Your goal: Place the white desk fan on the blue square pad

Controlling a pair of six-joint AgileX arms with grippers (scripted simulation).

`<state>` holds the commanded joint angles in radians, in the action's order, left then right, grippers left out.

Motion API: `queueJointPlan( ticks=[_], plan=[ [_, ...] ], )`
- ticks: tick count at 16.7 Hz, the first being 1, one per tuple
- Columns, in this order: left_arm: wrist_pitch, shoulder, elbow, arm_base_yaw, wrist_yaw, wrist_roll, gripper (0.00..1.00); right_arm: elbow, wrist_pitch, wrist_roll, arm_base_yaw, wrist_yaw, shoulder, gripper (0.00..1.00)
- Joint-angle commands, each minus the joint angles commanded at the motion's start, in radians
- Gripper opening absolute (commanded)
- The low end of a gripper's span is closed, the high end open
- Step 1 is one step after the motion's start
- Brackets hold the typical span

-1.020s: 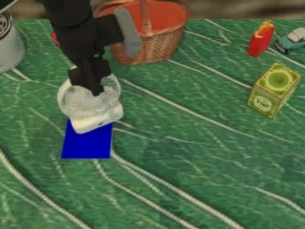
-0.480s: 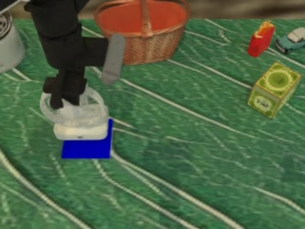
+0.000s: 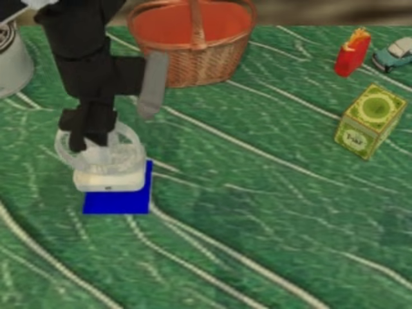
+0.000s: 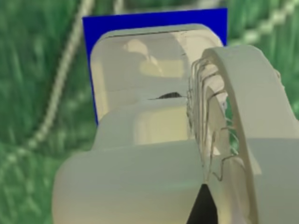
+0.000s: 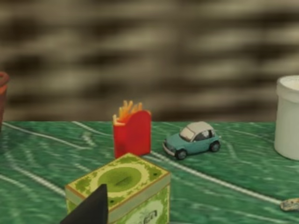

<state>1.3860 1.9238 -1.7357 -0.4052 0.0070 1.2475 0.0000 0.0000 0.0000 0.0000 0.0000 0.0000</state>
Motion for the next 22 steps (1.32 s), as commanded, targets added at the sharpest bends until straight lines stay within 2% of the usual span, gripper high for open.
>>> queueJointPlan(
  ticks=[4,8,21,22],
  plan=[
    [-0.09,0.005,0.089,0.006,0.0,0.01,0.0,0.0,0.0,0.0,0.0,0.0,0.0,1.0],
    [-0.092,0.005,0.091,0.006,0.0,0.01,0.0,0.0,0.0,0.0,0.0,0.0,0.0,1.0],
    [-0.092,0.005,0.091,0.006,0.0,0.01,0.98,0.0,0.0,0.0,0.0,0.0,0.0,1.0],
    [-0.092,0.005,0.091,0.006,0.0,0.01,1.0,0.0,0.0,0.0,0.0,0.0,0.0,1.0]
  ],
)
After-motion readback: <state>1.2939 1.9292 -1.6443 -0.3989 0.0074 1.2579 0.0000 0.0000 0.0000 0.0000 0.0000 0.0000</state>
